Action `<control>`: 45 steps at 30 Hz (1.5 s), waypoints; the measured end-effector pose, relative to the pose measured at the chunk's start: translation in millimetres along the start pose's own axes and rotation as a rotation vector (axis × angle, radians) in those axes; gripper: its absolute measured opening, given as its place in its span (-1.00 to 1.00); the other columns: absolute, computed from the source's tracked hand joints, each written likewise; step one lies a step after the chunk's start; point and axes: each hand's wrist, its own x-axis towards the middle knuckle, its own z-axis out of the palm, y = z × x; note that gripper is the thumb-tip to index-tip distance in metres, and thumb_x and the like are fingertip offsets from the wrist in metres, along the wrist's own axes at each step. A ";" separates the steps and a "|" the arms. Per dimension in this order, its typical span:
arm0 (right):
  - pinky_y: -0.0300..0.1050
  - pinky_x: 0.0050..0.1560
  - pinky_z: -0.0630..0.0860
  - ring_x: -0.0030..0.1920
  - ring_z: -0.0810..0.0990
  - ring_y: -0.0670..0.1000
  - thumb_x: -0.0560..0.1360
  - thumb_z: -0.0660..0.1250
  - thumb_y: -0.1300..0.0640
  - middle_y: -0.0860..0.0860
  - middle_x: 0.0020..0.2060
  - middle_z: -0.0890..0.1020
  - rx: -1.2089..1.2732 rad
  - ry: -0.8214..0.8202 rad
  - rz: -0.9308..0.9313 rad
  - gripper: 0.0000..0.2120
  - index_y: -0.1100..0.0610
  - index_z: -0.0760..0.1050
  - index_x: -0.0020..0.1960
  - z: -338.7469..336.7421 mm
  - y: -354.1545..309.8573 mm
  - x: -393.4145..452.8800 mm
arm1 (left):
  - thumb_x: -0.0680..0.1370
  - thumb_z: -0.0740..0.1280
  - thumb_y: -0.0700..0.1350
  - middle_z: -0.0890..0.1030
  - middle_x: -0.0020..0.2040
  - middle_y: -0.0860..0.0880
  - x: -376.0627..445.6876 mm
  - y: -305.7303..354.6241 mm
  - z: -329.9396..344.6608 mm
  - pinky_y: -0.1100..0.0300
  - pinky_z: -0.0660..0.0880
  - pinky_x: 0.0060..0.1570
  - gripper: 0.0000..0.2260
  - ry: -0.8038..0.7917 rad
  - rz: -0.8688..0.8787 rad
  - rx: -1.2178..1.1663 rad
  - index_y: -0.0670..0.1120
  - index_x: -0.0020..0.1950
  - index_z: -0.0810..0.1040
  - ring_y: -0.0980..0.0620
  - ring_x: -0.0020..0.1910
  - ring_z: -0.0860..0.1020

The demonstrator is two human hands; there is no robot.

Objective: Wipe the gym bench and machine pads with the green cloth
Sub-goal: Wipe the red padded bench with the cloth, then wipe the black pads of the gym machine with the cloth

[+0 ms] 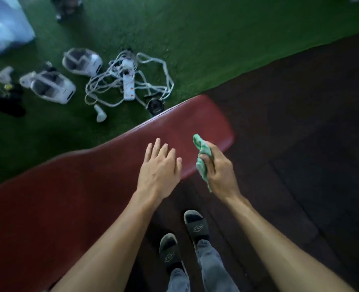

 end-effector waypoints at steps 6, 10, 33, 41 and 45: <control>-0.34 0.13 0.49 0.10 0.63 -0.18 0.68 0.22 -0.03 -0.12 0.13 0.64 -0.027 0.255 0.085 -0.64 0.05 0.46 0.42 -175.0 -109.4 -116.9 | 0.57 0.08 0.03 0.66 -0.03 -0.07 -48.9 137.5 -131.0 -0.04 0.39 0.31 -0.63 0.088 0.371 0.087 -0.09 -0.02 0.64 -0.15 0.08 0.61; -0.48 -0.01 0.44 0.05 0.63 -0.23 0.65 0.20 -0.07 -0.20 0.04 0.63 -0.014 0.496 0.145 -0.72 -0.09 0.44 0.34 -278.6 -159.1 -218.3 | 0.55 0.14 0.02 0.67 -0.04 -0.04 -93.5 264.3 -172.5 -0.02 0.45 0.24 -0.66 0.082 0.646 0.082 -0.09 -0.01 0.67 -0.11 0.03 0.63; -0.32 -0.23 0.51 -0.27 0.62 -0.16 0.73 0.12 0.10 -0.02 -0.23 0.64 0.167 1.863 0.751 -0.82 -0.03 0.49 0.21 -537.5 -49.2 -832.1 | 0.66 0.24 0.03 0.63 0.26 -0.03 -526.9 856.0 0.9 0.01 0.40 0.35 -0.69 -0.309 1.633 0.240 -0.04 0.33 0.59 -0.07 0.26 0.56; -0.44 -0.18 0.45 -0.18 0.60 -0.29 0.72 0.14 0.08 -0.06 -0.19 0.65 0.212 1.818 0.940 -0.84 -0.01 0.51 0.15 -649.9 86.7 -909.2 | 0.66 0.23 0.03 0.61 0.27 -0.05 -553.9 1021.1 147.7 -0.03 0.40 0.32 -0.67 -0.439 1.680 0.403 -0.05 0.35 0.56 -0.10 0.28 0.53; -0.48 -0.17 0.44 -0.14 0.60 -0.32 0.72 0.13 0.08 -0.11 -0.14 0.65 0.246 1.813 1.033 -0.80 0.04 0.51 0.23 -715.1 156.5 -938.2 | 0.66 0.21 0.02 0.59 0.29 -0.08 -550.3 1102.3 224.6 -0.05 0.39 0.32 -0.67 -0.523 1.619 0.516 -0.06 0.36 0.55 -0.12 0.29 0.51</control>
